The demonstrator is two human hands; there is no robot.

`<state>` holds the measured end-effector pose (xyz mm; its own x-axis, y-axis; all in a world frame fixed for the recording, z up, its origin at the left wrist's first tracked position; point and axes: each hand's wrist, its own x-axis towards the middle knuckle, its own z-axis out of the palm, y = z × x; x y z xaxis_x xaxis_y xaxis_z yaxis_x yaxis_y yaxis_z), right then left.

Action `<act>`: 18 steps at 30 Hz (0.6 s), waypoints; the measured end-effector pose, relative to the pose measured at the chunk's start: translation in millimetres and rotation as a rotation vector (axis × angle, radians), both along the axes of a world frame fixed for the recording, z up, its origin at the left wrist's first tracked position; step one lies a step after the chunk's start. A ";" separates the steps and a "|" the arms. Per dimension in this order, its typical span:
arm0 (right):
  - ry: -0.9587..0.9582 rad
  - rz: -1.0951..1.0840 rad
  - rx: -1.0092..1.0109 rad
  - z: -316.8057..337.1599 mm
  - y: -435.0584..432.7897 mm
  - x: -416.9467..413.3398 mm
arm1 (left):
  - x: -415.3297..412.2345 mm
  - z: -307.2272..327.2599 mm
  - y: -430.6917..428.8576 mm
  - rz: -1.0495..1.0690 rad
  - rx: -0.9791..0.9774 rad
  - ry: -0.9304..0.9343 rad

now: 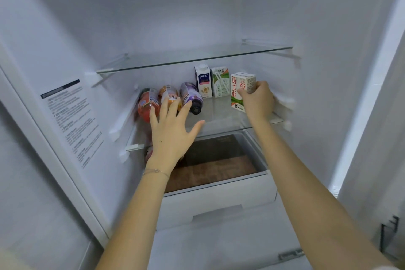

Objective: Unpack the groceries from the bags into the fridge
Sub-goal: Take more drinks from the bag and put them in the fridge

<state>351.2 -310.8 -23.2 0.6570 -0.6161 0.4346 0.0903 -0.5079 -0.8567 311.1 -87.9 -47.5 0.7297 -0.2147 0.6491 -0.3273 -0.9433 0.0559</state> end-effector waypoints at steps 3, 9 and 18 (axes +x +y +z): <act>0.085 0.036 -0.071 -2.0 -6.9 4.7 | 5.3 1.6 -2.1 -0.003 0.000 -0.009; 0.214 0.087 -0.221 -15.6 -18.0 6.8 | 13.2 -1.8 -7.1 -0.030 -0.042 -0.013; 0.252 -0.009 -0.260 -16.2 -26.1 55.8 | 26.5 -5.7 -13.1 -0.054 -0.054 -0.043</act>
<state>406.9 -336.9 -39.4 0.7583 -0.5128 0.4025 -0.1131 -0.7116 -0.6935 337.6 -101.0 -53.2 0.6895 -0.2168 0.6911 -0.3808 -0.9201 0.0913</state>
